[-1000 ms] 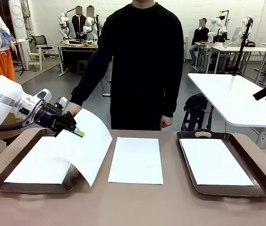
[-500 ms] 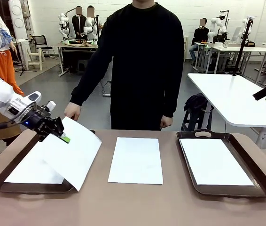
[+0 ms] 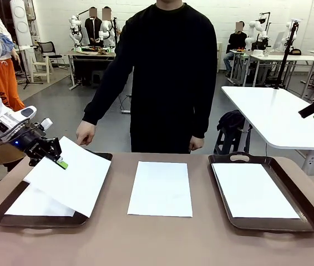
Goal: Sort the A4 documents.
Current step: Place the A4 Paper in the designated Handle tray.
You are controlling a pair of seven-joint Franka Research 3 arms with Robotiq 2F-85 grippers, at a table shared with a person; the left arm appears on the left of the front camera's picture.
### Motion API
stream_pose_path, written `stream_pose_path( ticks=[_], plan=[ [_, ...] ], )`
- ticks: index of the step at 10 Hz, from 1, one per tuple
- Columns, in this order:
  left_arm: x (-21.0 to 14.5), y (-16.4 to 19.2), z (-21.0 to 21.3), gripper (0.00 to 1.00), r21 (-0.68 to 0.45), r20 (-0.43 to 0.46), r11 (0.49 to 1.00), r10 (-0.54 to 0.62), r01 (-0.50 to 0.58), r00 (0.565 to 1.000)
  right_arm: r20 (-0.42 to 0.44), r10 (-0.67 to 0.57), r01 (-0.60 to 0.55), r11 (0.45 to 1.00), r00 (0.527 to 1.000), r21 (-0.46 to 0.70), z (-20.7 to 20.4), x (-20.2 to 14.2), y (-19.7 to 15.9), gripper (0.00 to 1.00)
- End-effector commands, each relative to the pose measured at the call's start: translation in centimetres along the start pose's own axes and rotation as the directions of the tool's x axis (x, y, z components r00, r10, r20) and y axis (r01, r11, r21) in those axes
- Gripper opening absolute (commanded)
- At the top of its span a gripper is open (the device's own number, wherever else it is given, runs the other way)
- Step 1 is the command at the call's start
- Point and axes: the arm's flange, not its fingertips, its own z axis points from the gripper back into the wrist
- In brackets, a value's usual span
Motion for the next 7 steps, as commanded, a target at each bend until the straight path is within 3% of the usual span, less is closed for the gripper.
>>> stream_pose_path(
  ticks=[1, 7],
  plan=[
    [0.0, 1.1, -0.4, 0.01, 0.028, 0.021, 0.998, 0.048, -0.049, 0.999, 0.002, 0.002, -0.002, 1.000, 1.000, 0.001, -0.1, 0.1, 0.1, 1.00],
    [1.6, 2.7, -0.7, 0.01, 0.154, 0.018, 0.986, 0.065, -0.067, 0.998, 0.002, 0.002, -0.002, 1.000, 1.000, 0.001, -0.1, 0.1, 0.1, 1.00]
  ],
)
